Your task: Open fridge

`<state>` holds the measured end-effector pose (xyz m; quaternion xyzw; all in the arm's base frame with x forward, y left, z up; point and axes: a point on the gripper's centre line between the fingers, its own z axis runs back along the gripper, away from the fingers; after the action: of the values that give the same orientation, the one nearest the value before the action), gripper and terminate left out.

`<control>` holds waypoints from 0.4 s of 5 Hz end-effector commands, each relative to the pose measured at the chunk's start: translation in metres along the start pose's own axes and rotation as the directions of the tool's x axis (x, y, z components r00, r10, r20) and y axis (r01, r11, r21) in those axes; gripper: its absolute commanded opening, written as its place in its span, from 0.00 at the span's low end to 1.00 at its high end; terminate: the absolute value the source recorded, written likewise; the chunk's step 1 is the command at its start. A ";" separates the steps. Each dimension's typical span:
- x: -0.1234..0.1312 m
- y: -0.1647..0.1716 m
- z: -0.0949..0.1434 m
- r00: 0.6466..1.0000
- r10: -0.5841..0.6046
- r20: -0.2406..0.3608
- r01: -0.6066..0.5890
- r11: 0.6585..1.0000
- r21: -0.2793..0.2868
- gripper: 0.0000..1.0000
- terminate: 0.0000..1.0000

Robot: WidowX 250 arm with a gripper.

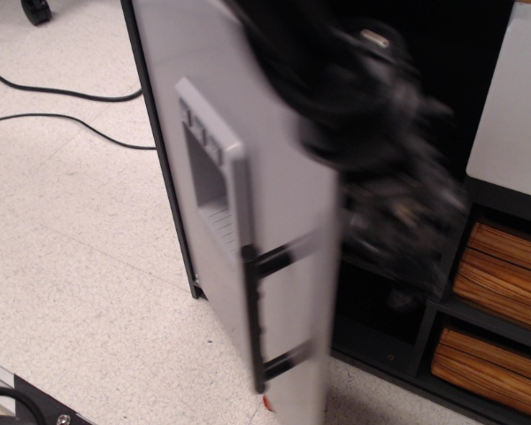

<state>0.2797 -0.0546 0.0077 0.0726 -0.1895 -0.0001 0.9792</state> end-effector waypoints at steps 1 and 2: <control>-0.017 0.046 0.041 0.991 0.136 -0.015 -0.135 0.989 0.054 1.00 0.00; -0.024 0.076 0.041 0.978 0.195 -0.070 -0.185 0.974 0.128 1.00 0.00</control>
<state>0.2373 0.0244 0.0298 0.1205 -0.1327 0.1082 0.9778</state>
